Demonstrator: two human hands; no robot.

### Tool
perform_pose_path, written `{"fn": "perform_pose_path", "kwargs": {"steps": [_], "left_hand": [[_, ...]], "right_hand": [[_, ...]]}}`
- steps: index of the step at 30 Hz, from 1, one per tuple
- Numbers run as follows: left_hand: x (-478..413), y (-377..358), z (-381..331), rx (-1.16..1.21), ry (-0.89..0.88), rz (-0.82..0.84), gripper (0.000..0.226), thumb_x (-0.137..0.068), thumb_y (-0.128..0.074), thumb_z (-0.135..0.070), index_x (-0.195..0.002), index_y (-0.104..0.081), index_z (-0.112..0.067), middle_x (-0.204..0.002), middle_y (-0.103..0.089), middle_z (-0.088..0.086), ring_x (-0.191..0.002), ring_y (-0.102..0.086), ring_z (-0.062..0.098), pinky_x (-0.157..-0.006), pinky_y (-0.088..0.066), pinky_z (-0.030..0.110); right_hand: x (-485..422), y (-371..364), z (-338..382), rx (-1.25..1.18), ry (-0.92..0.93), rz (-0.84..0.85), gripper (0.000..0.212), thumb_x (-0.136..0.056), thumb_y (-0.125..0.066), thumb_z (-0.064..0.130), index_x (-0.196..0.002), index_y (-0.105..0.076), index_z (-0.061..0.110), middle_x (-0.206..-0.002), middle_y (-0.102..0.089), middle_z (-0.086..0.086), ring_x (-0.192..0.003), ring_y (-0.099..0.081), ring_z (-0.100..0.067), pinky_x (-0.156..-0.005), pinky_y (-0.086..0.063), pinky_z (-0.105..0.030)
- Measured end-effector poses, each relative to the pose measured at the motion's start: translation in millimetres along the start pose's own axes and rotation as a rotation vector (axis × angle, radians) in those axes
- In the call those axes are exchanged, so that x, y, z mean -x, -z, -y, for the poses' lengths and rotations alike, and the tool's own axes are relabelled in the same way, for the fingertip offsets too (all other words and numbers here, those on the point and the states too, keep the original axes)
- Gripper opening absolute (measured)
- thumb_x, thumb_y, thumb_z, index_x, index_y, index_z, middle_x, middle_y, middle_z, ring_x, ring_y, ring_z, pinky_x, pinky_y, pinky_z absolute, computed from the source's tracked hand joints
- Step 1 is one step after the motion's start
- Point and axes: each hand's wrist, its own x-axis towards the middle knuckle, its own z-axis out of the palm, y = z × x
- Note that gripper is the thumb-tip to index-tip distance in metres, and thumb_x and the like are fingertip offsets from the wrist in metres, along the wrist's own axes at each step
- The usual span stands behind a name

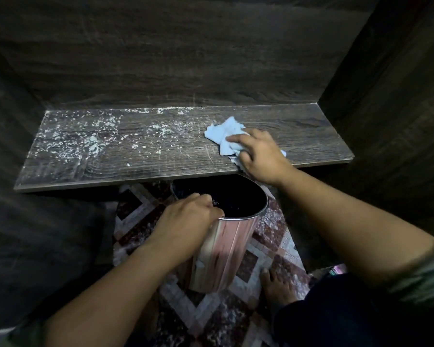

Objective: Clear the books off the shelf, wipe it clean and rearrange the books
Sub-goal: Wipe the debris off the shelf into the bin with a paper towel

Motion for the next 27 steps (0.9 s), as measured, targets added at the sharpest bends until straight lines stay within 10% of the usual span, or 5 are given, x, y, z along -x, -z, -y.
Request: {"fn": "perform_pose_path", "kwargs": {"steps": [4,9,24,27], "left_hand": [[-5,-1,1,-0.002,0.006,-0.017,0.023,-0.081,-0.065,-0.014,-0.099,-0.070,-0.028,-0.087,-0.055,-0.005,-0.088,-0.057,0.019,-0.059,-0.038,0.026],[-8,-5,6,-0.003,0.005,-0.020,0.027,-0.064,-0.080,-0.011,-0.082,-0.070,-0.029,-0.073,-0.051,-0.008,-0.072,-0.057,0.015,-0.050,-0.041,0.023],[-9,-4,13,0.063,0.031,-0.035,0.024,-0.078,-0.064,-0.007,-0.094,-0.068,-0.025,-0.084,-0.053,-0.004,-0.086,-0.055,0.020,-0.064,-0.051,0.032],[-9,-5,11,0.072,0.030,-0.034,0.029,-0.084,-0.059,-0.011,-0.106,-0.066,-0.028,-0.093,-0.053,-0.004,-0.095,-0.053,0.019,-0.072,-0.051,0.035]], "right_hand": [[-34,13,-2,-0.099,-0.147,-0.294,0.062,-0.080,-0.031,0.036,-0.136,-0.053,0.024,-0.141,-0.041,-0.019,-0.123,-0.041,-0.040,-0.104,-0.034,-0.043],[-78,7,-8,0.165,-0.243,-0.082,0.055,-0.095,-0.041,0.043,-0.148,-0.027,0.036,-0.159,-0.007,-0.012,-0.141,-0.014,-0.035,-0.112,-0.012,-0.061],[-95,38,13,0.172,-0.495,0.186,0.039,-0.077,-0.070,0.034,-0.109,-0.065,0.013,-0.116,-0.062,-0.013,-0.096,-0.058,-0.031,-0.080,-0.048,-0.035],[-88,41,17,0.166,-0.430,-0.088,0.040,-0.086,-0.057,0.034,-0.123,-0.059,0.019,-0.127,-0.050,-0.014,-0.110,-0.052,-0.036,-0.090,-0.046,-0.042]]}}
